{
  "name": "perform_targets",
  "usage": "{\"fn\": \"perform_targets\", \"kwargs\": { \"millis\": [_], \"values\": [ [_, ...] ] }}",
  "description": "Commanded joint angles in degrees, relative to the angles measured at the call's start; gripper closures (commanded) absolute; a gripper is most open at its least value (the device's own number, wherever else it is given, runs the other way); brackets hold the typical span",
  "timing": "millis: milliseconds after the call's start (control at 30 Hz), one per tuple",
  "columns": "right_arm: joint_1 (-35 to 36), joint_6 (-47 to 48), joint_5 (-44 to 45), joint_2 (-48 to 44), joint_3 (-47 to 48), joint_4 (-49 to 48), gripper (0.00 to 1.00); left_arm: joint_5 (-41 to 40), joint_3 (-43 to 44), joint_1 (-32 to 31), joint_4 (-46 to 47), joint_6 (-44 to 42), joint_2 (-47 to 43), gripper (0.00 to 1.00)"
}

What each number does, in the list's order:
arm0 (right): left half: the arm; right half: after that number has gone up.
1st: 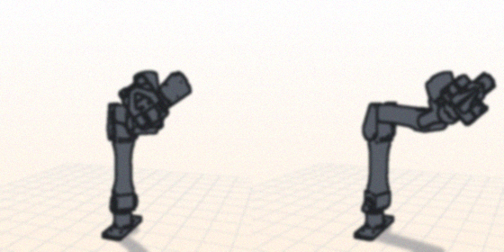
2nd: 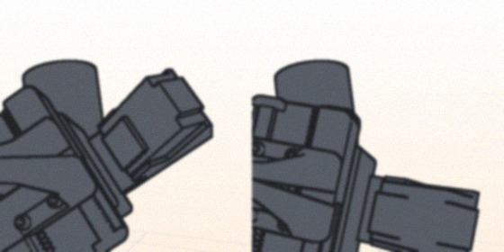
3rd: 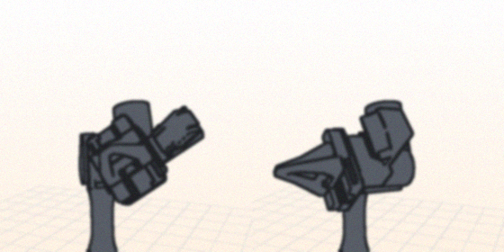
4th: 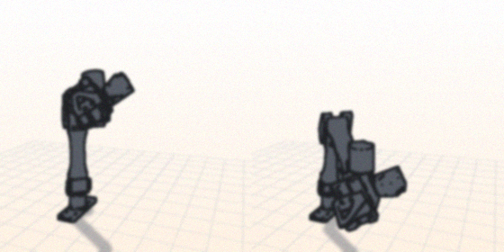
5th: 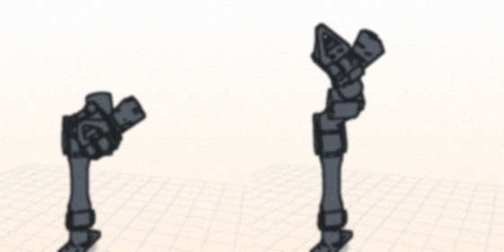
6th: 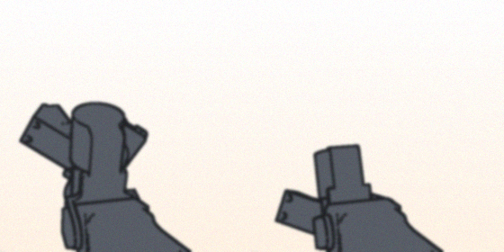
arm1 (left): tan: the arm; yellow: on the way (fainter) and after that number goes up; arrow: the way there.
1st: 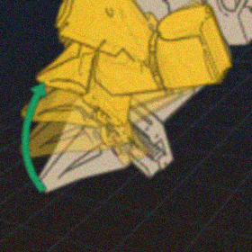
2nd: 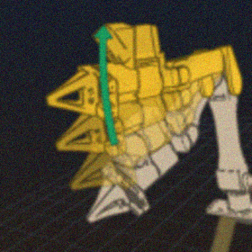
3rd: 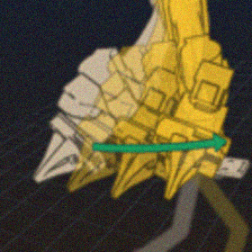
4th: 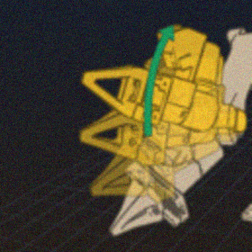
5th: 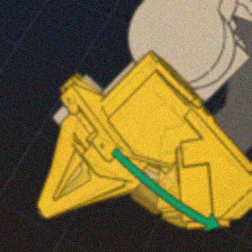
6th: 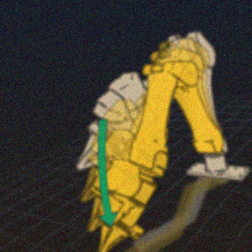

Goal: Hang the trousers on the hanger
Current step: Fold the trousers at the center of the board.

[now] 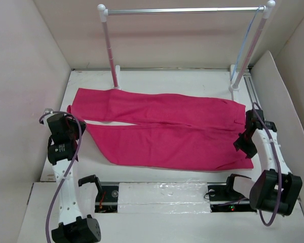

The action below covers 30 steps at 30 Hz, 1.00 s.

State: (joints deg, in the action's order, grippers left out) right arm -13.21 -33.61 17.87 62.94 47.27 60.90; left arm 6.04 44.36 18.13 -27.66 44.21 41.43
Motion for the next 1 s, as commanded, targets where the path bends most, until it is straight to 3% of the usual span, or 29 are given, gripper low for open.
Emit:
{"fn": "perform_targets", "kwargs": {
  "millis": [0, 100, 267, 400, 533, 633, 667, 767, 833, 867, 967],
  "values": [
    [-0.15, -13.56, 1.12, 2.53, 3.18, 6.94, 0.44, 1.33, -1.03, -0.99, 1.55, 0.79, -1.26, 1.0],
    [-0.15, -15.95, -0.37, 2.19, 2.57, 5.55, 0.44, 0.64, -1.03, -2.48, 1.91, 0.62, -1.26, 1.0],
    [4.13, -22.37, -10.56, 0.0, -9.79, -3.49, 0.51, -3.4, -0.33, -3.01, 2.96, -1.4, 0.49, 1.0],
    [9.86, -33.61, -10.22, -2.9, -13.51, -4.48, 0.51, -3.23, -0.15, -3.01, 4.54, -1.49, 2.16, 1.0],
    [10.4, -34.16, -9.87, -1.51, -15.27, -7.28, 0.51, -3.05, -0.59, -3.01, 6.56, -1.67, 4.09, 1.0],
    [11.01, -34.6, -7.6, 1.65, -13.7, -7.55, 0.58, -4.63, -1.38, -3.01, 7.79, -2.28, 5.15, 1.0],
    [11.02, -34.34, -6.89, 2.36, -13.0, -6.86, 0.67, -5.42, -1.99, -3.01, 8.58, -2.54, 5.67, 1.0],
    [11.02, -31.53, -2.32, 3.42, -8.43, -5.54, 0.8, -8.5, -2.7, -2.4, 9.99, -3.51, 7.34, 1.0],
    [11.02, -26.18, 1.7, 3.6, -4.14, -4.83, 0.84, -8.68, -3.05, -1.17, 10.87, -3.69, 9.09, 1.0],
    [11.02, -21.03, 4.08, 4.47, -0.2, -6.05, 0.92, -8.25, -2.79, -0.56, 11.48, -3.43, 10.76, 1.0],
    [11.02, -17.38, 5.95, 8.33, 5.36, -5.55, 0.91, -9.02, -2.35, -0.55, 12.45, -3.42, 12.87, 1.0]
  ]
}}
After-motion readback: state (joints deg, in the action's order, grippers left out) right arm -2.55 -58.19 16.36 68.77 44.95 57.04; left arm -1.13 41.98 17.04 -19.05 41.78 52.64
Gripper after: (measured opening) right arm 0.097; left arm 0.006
